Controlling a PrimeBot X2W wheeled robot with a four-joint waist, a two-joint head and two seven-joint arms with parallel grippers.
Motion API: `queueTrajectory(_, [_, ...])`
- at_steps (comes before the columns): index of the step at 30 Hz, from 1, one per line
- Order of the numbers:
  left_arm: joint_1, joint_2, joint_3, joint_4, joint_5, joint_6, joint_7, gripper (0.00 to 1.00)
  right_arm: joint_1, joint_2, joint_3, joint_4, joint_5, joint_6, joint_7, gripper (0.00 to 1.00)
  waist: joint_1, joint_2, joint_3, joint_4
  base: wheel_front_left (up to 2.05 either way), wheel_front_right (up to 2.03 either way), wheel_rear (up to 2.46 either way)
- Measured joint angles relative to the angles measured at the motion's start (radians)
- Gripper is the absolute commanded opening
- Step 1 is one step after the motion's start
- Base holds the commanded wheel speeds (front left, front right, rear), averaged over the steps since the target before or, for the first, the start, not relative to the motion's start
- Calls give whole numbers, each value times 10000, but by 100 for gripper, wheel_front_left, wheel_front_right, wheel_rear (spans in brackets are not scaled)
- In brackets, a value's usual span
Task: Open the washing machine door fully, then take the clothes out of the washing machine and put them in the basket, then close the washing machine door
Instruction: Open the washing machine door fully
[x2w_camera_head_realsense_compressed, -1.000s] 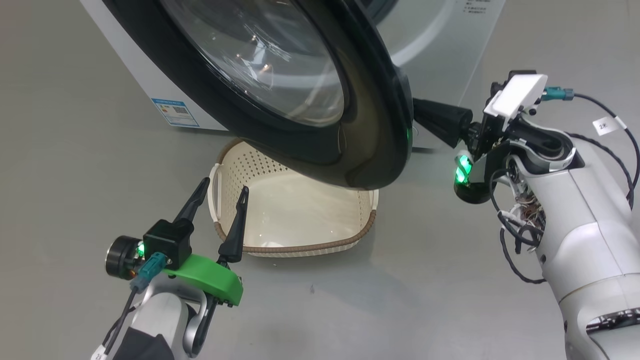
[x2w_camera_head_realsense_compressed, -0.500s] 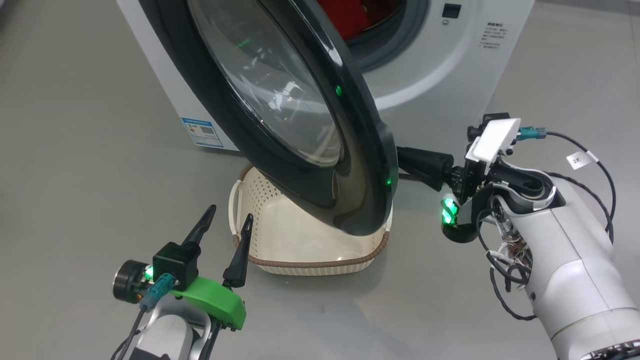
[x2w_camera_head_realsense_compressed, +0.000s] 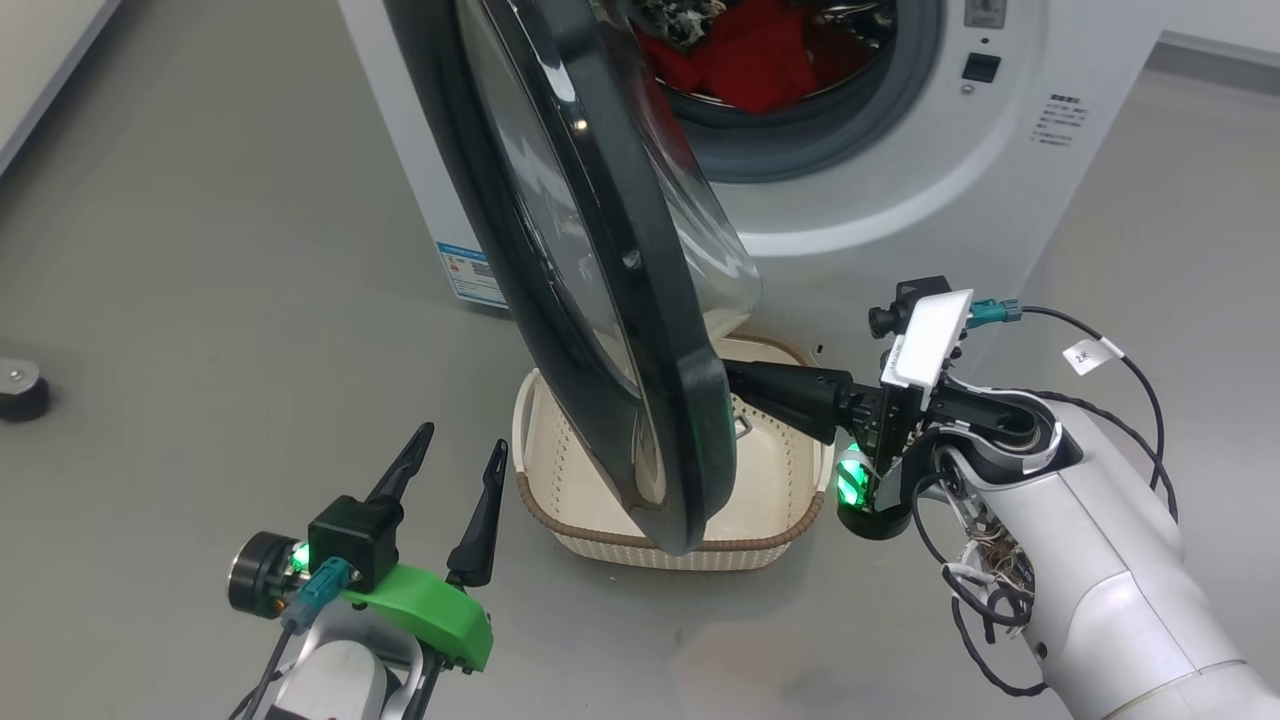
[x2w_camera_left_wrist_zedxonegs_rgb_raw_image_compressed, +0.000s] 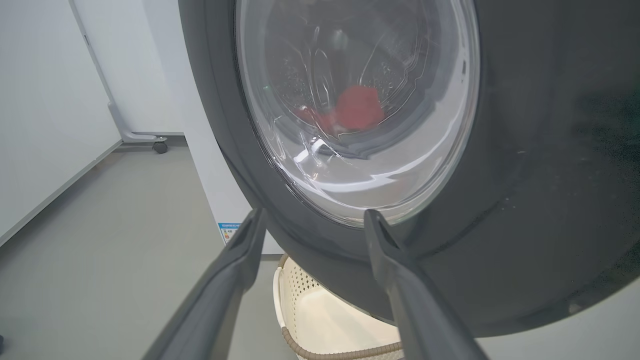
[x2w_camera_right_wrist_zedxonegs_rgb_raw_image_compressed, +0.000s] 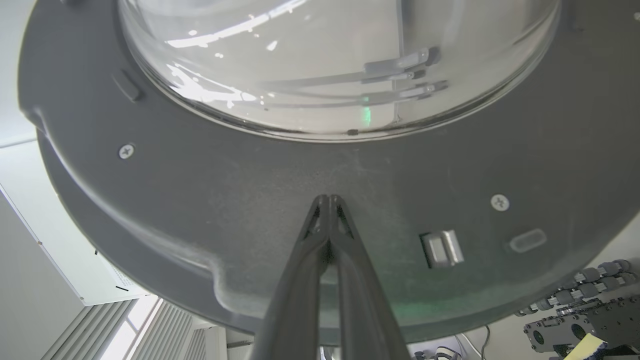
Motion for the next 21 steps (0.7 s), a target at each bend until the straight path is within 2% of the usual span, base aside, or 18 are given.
queueTrajectory(21, [195,0,-73,-19,-17,61,0,100,464,-4,1043,-825,522,0,-640,0,0,0,-175,1521,0,0,0])
